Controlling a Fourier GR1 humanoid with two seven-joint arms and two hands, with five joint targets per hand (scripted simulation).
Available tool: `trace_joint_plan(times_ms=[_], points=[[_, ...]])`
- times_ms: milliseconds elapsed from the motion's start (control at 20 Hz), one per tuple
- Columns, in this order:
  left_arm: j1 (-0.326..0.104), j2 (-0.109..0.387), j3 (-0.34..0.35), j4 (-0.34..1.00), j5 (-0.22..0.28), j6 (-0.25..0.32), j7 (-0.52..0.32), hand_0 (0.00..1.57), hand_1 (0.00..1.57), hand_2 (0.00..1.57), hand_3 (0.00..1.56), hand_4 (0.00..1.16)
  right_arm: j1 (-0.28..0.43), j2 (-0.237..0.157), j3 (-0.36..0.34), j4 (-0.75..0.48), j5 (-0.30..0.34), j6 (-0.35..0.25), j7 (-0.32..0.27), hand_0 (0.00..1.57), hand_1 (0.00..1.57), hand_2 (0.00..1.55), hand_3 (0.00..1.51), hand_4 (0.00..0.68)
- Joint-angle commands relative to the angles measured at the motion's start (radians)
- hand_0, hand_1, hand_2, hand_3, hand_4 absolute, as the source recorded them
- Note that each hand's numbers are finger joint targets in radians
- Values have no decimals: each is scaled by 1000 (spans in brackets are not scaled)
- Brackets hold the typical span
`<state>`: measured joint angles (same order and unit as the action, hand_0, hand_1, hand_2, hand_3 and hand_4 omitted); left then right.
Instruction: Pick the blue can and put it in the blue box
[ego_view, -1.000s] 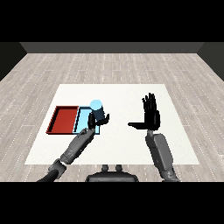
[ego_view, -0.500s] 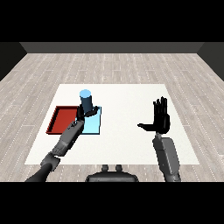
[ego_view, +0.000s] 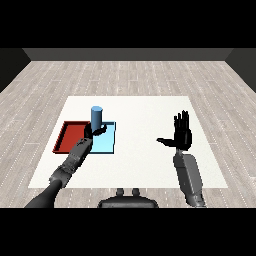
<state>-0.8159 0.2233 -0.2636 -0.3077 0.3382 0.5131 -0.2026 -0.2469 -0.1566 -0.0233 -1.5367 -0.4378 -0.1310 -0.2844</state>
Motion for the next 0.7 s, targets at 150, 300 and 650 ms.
trace_joint_plan(times_ms=[150, 300, 650], points=[[-20, -55, -10, 245, -45, 47, 116, 1234, 1234, 1144, 1110, 927, -24, 12, -5, 49, 11, -10, -5, 0, 0, 0, 0, 0], [25, -59, -15, 283, -57, -15, 86, 1148, 1148, 1050, 640, 908, 3, 24, 5, 19, 16, -11, -13, 0, 0, 0, 0, 0], [13, -70, -11, 302, -79, -67, 80, 0, 0, 241, 280, 670, 1, 16, -3, -18, 4, -2, 13, 0, 0, 0, 0, 0]])
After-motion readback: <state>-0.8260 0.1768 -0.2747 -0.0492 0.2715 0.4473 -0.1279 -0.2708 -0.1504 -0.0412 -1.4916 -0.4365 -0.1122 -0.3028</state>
